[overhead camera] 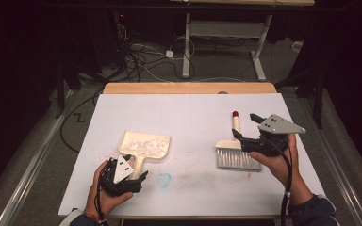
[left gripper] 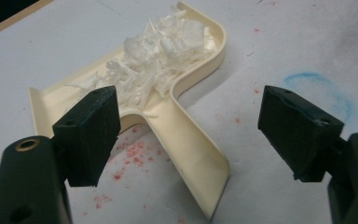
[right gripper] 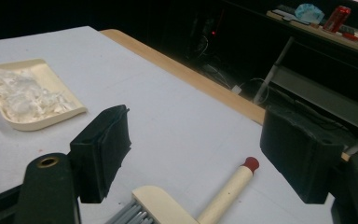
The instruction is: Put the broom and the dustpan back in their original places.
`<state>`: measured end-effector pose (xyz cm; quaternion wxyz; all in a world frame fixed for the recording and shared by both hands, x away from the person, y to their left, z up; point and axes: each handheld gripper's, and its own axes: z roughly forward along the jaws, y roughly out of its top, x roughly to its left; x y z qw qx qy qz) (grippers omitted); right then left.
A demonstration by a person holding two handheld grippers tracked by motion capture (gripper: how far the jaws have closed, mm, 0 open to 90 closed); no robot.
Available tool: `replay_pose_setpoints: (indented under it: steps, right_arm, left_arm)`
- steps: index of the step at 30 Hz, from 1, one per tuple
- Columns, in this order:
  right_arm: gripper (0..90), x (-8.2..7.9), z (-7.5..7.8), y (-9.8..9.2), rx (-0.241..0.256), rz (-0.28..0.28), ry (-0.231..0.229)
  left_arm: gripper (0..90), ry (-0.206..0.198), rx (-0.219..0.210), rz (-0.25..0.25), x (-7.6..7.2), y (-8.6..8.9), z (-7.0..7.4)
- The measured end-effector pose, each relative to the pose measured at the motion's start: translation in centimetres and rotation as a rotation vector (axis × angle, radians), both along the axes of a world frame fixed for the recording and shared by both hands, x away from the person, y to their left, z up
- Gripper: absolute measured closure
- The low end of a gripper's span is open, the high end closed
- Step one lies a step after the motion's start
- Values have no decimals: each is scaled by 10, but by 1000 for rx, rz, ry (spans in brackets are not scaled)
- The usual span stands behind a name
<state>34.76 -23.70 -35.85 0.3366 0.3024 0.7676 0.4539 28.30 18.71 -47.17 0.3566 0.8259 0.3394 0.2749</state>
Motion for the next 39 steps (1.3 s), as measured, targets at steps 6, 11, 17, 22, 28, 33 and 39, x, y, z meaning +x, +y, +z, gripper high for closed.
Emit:
replay_pose_setpoints:
  steps: [6,11,17,22,28,33,39]
  right_arm:
    - [213,-7,1,-2,9,1,-5]
    - [203,-10,-1,-2,-20,-17,-5]
    - [200,-16,-3,-5,-19,5,-9]
    - [200,-23,-6,-7,-52,-18,-40]
    - [202,-31,-9,-13,-51,-7,-55]
    - [204,-36,-14,-17,-57,-15,-76]
    - [200,-39,-22,-23,-68,0,-68]
  left_arm:
    - [209,-1,-4,1,0,1,0]
    - [209,-1,-6,4,0,1,0]
    - [208,-9,7,-9,0,0,0]
    - [208,-9,22,6,1,-1,0]
    - [206,-18,18,-1,0,-2,0]
    - [202,-10,18,-7,0,-1,0]
    - [179,-13,24,-13,0,-1,0]
